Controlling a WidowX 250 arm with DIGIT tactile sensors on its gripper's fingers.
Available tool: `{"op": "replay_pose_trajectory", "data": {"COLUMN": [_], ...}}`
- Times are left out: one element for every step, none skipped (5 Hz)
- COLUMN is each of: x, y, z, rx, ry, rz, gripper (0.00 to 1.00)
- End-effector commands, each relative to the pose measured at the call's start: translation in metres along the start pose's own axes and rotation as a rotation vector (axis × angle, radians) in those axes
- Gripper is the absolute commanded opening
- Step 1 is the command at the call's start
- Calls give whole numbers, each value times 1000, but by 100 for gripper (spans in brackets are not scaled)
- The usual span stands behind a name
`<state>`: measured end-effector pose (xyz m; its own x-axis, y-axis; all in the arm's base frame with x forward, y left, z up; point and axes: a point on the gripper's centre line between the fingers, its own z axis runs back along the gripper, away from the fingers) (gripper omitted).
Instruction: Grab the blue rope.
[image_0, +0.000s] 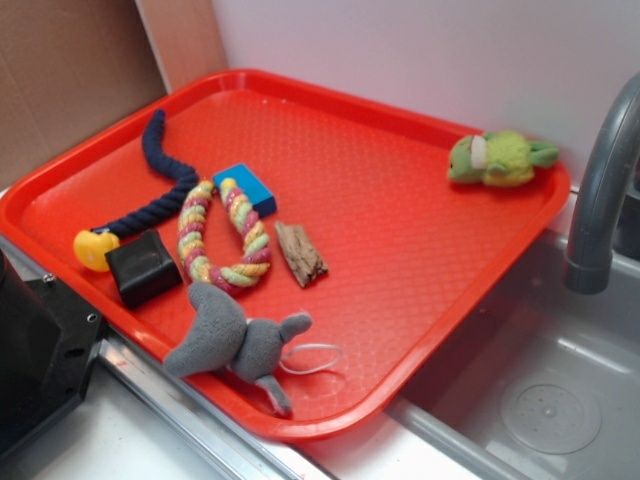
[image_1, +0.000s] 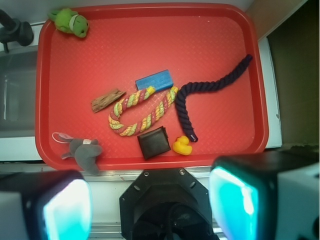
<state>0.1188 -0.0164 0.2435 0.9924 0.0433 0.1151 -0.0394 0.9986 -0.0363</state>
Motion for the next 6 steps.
{"op": "replay_pose_trajectory", "data": {"x": [0,46,75,90,74,62], "y": [0,50,95,129,137,128], "z": [0,-54,-99,-133,-159,-173], "rx": [0,191,181,176,69,85], "ry": [0,69,45,-42,-57,-34], "rz": [0,226,479,732,994,1246], "gripper": [100,100,100,100,100,100]}}
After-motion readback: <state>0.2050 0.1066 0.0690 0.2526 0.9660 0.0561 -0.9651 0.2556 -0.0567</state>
